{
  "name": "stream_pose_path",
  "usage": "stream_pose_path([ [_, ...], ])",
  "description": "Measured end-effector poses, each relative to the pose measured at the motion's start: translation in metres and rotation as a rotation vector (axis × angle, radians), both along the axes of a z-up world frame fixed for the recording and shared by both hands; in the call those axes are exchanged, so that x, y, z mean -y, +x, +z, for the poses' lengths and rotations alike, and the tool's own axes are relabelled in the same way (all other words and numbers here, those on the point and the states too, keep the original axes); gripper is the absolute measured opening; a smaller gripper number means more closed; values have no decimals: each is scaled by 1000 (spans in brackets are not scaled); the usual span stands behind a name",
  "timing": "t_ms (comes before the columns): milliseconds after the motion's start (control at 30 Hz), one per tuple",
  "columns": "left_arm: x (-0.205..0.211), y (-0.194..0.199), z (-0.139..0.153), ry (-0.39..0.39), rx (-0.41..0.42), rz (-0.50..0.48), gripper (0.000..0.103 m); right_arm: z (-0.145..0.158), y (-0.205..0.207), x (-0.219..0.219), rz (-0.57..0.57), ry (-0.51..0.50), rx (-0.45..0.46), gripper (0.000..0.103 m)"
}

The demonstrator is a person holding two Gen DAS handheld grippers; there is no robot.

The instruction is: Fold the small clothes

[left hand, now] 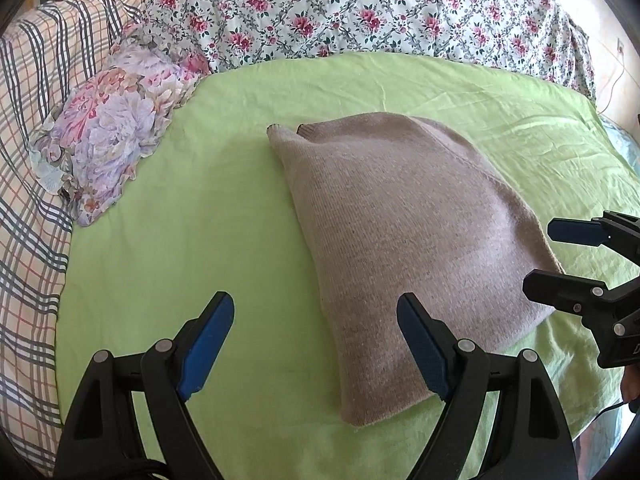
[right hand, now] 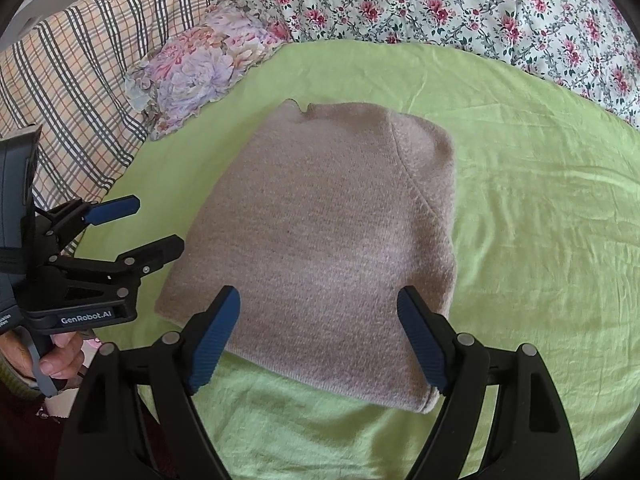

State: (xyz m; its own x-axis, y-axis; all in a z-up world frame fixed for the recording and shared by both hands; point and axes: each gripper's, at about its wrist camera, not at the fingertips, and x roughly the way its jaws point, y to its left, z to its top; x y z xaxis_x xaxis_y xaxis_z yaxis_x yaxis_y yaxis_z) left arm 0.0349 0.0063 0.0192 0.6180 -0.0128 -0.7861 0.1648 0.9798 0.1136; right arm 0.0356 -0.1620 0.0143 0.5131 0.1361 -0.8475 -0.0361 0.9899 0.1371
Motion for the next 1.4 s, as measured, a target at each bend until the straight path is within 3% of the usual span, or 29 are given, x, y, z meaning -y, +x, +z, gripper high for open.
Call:
stream_pose_path([
  [1400, 14, 15, -2, 19, -8, 4, 84, -1, 16, 4, -14, -4, 1, 82],
])
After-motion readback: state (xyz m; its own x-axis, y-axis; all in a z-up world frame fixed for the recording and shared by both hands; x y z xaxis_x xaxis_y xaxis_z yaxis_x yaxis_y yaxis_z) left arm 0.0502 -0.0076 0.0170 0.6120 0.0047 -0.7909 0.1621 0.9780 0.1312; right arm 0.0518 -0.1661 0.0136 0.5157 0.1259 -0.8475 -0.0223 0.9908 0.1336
